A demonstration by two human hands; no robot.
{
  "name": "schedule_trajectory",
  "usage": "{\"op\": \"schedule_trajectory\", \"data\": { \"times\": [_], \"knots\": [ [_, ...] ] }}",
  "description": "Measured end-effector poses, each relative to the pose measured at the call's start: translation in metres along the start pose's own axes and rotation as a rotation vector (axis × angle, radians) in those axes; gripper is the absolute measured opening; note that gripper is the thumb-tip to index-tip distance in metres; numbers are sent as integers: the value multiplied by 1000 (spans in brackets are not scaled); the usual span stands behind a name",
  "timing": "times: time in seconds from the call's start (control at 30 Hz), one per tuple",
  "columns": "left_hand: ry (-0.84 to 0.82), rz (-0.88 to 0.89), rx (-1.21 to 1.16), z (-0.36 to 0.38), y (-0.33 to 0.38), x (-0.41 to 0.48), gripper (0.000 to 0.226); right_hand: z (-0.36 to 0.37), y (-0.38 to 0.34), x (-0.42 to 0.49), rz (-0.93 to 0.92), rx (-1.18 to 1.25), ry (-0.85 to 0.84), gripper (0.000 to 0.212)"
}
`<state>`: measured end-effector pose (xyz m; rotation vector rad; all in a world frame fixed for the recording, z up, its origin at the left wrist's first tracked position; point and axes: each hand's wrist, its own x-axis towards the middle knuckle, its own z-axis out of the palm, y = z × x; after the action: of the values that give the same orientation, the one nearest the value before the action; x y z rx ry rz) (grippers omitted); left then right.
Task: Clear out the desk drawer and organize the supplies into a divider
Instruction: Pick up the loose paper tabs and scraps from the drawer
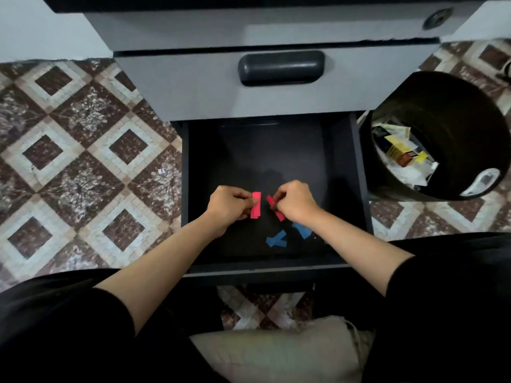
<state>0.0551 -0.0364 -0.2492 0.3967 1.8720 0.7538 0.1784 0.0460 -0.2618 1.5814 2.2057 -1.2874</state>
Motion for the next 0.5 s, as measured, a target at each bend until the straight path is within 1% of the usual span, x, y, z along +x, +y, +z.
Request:
{"op": "schedule_trajectory", "data": {
  "times": [0.03,0.1,0.17,0.3,0.37,0.43,0.5],
  "knots": [
    [-9,24,-15,1,7,-4,2,-15,-3,-4,15,84,4,7],
    [-42,77,-64,2,18,-14,6,-50,-12,-15,95,325,-17,18],
    [-98,136,-145,4,30,-25,12,-82,-19,-27,145,515,-42,17],
    [-224,257,-285,10,51,-48,7,-109,-28,-51,203,649,-5,11],
    [-258,297,-327,14,57,-55,7,-107,-28,-58,239,716,-37,12],
    [-251,323,-342,18,57,-58,9,-102,-28,-63,262,738,-74,10],
    [-210,340,-316,21,55,-58,13,-96,-27,-63,271,709,-70,5]
  ]
}}
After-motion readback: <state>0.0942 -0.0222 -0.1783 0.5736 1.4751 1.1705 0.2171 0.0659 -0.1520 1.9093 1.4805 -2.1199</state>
